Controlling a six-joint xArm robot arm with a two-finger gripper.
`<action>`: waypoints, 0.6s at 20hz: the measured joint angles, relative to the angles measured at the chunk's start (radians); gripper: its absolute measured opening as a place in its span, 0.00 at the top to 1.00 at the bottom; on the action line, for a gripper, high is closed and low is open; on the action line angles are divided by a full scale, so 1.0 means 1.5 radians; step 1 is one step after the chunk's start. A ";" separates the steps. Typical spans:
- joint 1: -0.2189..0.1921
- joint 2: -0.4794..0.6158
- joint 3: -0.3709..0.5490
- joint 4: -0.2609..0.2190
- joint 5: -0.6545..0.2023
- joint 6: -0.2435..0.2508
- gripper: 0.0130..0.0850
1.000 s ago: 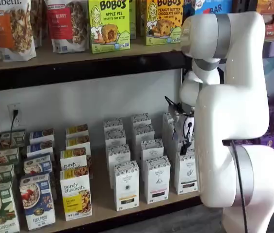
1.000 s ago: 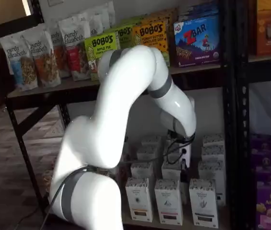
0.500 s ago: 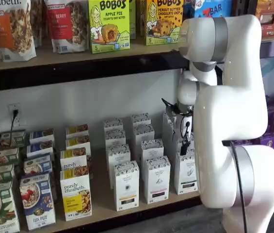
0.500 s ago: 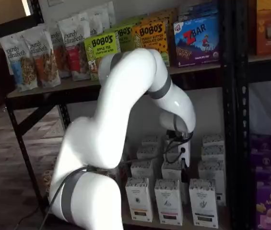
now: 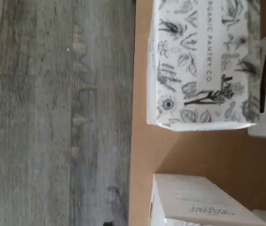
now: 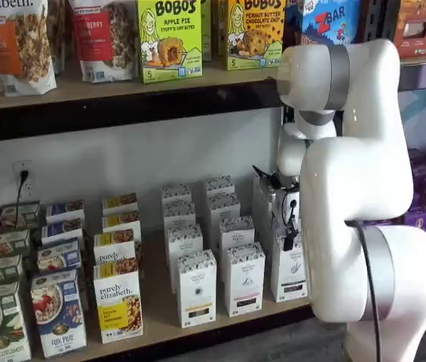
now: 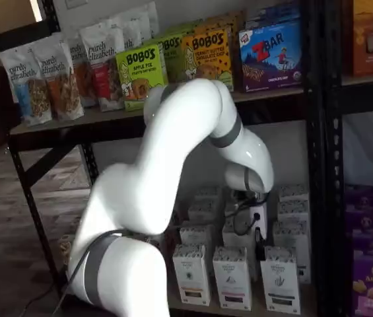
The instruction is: Pick up the white box with a green strip in the middle, on the bottom shelf, the sixth box from the left
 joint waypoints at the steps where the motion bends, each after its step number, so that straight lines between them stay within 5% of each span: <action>1: -0.001 0.009 -0.007 -0.002 -0.003 0.001 0.00; 12: -0.008 0.062 -0.047 0.004 -0.032 -0.012 0.00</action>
